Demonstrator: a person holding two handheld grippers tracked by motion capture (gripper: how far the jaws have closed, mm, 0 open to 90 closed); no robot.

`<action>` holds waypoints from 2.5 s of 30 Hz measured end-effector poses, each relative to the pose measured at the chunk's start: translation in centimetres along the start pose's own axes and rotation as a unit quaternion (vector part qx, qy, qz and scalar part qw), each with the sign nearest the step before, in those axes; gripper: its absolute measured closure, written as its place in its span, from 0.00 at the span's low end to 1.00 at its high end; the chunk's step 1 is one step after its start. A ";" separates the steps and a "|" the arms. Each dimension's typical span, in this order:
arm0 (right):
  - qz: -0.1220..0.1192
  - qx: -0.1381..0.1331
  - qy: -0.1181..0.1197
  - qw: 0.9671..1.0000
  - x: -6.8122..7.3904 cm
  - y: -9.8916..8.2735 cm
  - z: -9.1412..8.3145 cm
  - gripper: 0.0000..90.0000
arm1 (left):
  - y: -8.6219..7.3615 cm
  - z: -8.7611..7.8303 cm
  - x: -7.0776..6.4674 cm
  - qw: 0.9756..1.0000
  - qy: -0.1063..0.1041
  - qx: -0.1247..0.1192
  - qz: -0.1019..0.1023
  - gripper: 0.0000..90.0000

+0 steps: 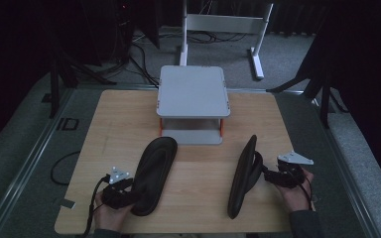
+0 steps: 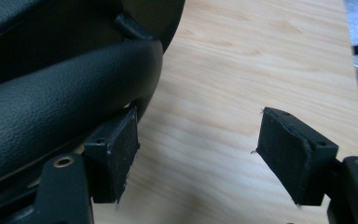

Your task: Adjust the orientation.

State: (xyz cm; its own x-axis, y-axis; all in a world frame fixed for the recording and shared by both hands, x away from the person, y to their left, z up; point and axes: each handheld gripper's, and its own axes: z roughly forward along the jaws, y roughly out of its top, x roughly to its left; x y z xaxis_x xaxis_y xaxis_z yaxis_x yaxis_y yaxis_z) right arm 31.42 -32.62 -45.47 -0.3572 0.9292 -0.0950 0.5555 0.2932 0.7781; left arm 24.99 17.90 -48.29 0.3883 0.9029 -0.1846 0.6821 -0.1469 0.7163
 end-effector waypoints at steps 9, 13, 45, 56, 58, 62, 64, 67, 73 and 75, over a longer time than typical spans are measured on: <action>-0.018 -0.007 0.040 0.999 2.5 1.0 1.2 0.40 | 0.0 0.0 0.0 1.000 0.000 0.000 -0.002 0.46; -0.023 -0.019 0.066 0.997 3.5 1.3 1.1 0.40 | 0.0 0.1 0.0 1.000 0.001 0.000 0.000 0.45; -0.016 -0.011 0.176 0.984 14.5 4.0 3.3 0.44 | 3.3 2.8 -6.6 0.994 -0.042 -0.009 0.101 0.59; 0.016 0.006 0.152 0.988 14.9 4.5 4.2 0.66 | 4.0 4.6 -6.8 0.996 -0.020 0.010 0.085 0.81; 0.016 0.003 0.158 0.987 15.1 4.5 4.1 0.68 | 4.0 4.6 -6.7 0.997 -0.018 0.007 0.075 0.87; 0.001 -0.004 0.191 0.982 15.9 4.2 3.9 0.73 | 4.0 4.7 -6.9 0.998 -0.014 0.005 0.069 0.89; -0.020 -0.008 0.201 0.979 16.8 4.1 3.7 0.76 | 4.1 4.8 -7.2 0.998 -0.012 0.000 0.063 0.90; -0.039 -0.010 0.201 0.979 17.7 3.9 3.6 0.76 | 4.4 4.9 -7.5 0.999 -0.008 -0.009 0.051 0.91; -0.040 -0.010 0.211 0.977 17.6 4.0 3.8 0.77 | 5.0 6.1 -9.2 0.999 0.007 -0.013 0.044 0.91; -0.038 -0.013 0.218 0.975 17.6 4.1 3.8 0.78 | 5.2 6.5 -9.7 0.999 0.004 -0.015 0.040 0.91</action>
State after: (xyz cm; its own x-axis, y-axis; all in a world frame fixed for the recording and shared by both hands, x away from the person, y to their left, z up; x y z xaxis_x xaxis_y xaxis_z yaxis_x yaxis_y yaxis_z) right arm 30.26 -14.24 -46.31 -0.6856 0.7187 0.1160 0.4981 0.3469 0.7947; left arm 28.80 5.73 -47.20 0.4360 0.8917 -0.1216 0.6309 -0.2065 0.7478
